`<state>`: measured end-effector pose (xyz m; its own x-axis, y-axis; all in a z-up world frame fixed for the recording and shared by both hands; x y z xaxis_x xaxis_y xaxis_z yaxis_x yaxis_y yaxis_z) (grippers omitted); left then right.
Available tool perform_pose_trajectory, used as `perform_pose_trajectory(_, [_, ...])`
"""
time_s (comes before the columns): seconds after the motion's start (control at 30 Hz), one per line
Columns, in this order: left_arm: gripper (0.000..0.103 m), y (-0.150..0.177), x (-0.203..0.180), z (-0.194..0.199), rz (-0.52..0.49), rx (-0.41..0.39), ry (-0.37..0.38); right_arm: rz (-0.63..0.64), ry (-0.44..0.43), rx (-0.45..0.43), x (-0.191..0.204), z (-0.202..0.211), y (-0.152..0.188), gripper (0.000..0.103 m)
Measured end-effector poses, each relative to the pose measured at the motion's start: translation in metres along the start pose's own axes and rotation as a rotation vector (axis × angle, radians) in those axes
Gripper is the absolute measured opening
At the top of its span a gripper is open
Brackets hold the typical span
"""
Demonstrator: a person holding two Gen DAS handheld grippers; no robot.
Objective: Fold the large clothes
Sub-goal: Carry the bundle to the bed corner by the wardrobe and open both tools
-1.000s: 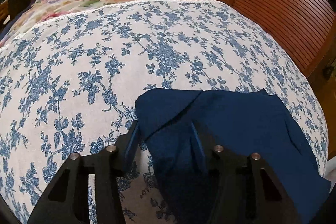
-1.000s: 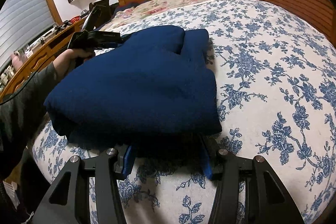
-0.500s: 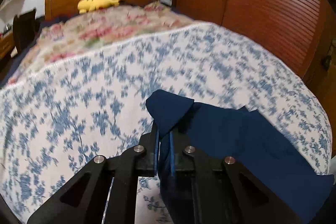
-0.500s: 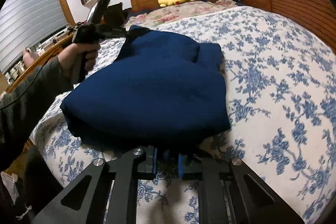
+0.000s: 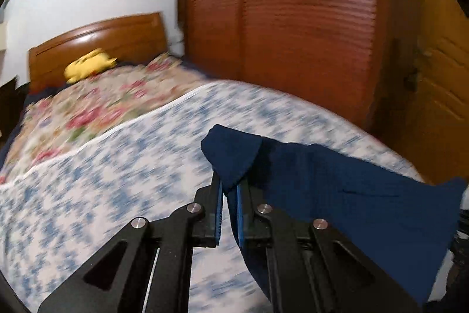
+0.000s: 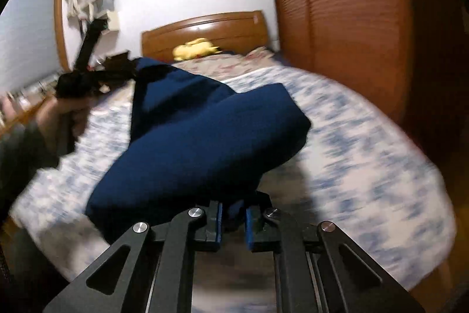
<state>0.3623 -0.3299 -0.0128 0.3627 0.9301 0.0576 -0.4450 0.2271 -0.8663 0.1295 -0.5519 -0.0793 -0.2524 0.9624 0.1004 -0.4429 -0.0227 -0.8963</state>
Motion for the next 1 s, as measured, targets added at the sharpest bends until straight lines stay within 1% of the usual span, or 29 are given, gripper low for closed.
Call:
perform_pose_trajectory(0.07, [0.008, -0.008, -0.035, -0.002, -0.018, -0.011, 0.044, 0.014, 0.071, 0.013, -0.034, 0.018, 0.0, 0.011])
perform_pose_trajectory(0.17, [0.008, -0.024, -0.103, -0.011, -0.058, -0.02, 0.116, 0.012, 0.174, 0.022, -0.085, 0.049, -0.002, 0.011])
perform_pose_trajectory(0.27, [0.008, -0.039, -0.155, -0.02, -0.072, -0.034, 0.172, 0.004, 0.268, 0.027, -0.13, 0.08, 0.0, 0.011])
perform_pose_trajectory(0.33, [0.008, -0.047, -0.191, -0.027, -0.076, -0.044, 0.214, -0.009, 0.336, 0.039, -0.158, 0.098, 0.008, 0.011])
perform_pose_trajectory(0.37, [0.008, -0.049, -0.206, -0.033, -0.077, -0.044, 0.229, -0.025, 0.376, 0.049, -0.174, 0.106, 0.014, 0.011])
perform_pose_trajectory(0.47, [0.008, -0.042, -0.244, -0.058, -0.063, 0.009, 0.277, -0.065, 0.446, 0.081, -0.204, 0.12, 0.033, 0.011])
perform_pose_trajectory(0.53, [0.008, -0.034, -0.264, -0.066, -0.09, 0.015, 0.259, -0.098, 0.462, 0.124, -0.22, 0.119, 0.051, 0.011])
perform_pose_trajectory(0.57, [0.009, -0.03, -0.269, -0.069, -0.104, 0.023, 0.251, -0.117, 0.455, 0.141, -0.226, 0.116, 0.059, 0.011])
perform_pose_trajectory(0.63, [0.009, -0.023, -0.268, -0.074, -0.103, 0.056, 0.238, -0.151, 0.478, 0.158, -0.236, 0.119, 0.072, 0.014])
perform_pose_trajectory(0.73, [0.012, -0.013, -0.257, -0.067, -0.095, 0.084, 0.245, -0.193, 0.51, 0.138, -0.237, 0.128, 0.078, 0.025])
perform_pose_trajectory(0.77, [0.015, -0.008, -0.252, -0.062, -0.102, 0.094, 0.253, -0.204, 0.514, 0.126, -0.236, 0.135, 0.079, 0.027])
perform_pose_trajectory(0.8, [0.018, -0.004, -0.248, -0.054, -0.114, 0.101, 0.265, -0.212, 0.52, 0.116, -0.229, 0.141, 0.079, 0.03])
perform_pose_trajectory(0.83, [0.024, 0.0, -0.244, -0.048, -0.126, 0.1, 0.268, -0.215, 0.525, 0.104, -0.216, 0.146, 0.078, 0.034])
perform_pose_trajectory(0.87, [0.029, 0.003, -0.24, -0.041, -0.139, 0.094, 0.265, -0.21, 0.524, 0.093, -0.212, 0.154, 0.076, 0.034])
perform_pose_trajectory(0.9, [0.031, 0.006, -0.236, -0.034, -0.149, 0.088, 0.263, -0.203, 0.528, 0.084, -0.202, 0.156, 0.074, 0.036])
perform_pose_trajectory(0.93, [0.036, 0.009, -0.232, -0.027, -0.157, 0.086, 0.264, -0.196, 0.532, 0.077, -0.198, 0.157, 0.07, 0.039])
perform_pose_trajectory(0.97, [0.037, 0.013, -0.226, -0.016, -0.172, 0.082, 0.267, -0.19, 0.536, 0.069, -0.195, 0.163, 0.066, 0.04])
perform_pose_trajectory(1.0, [0.037, 0.015, -0.225, -0.008, -0.183, 0.078, 0.267, -0.19, 0.536, 0.061, -0.192, 0.163, 0.064, 0.044])
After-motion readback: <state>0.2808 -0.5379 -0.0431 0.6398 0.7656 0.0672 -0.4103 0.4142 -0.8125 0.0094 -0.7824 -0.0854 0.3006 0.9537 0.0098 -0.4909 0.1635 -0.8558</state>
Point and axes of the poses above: each gripper's, at about its wrist camera, not at the fingertips, and z roughly against the way its jaws point, x to its left, y to its underside, the point moved 9 cm from there along -z, roughly the way its jaws point, and after that the axes turned 11 degrees about -y, right-handed, at the moved point
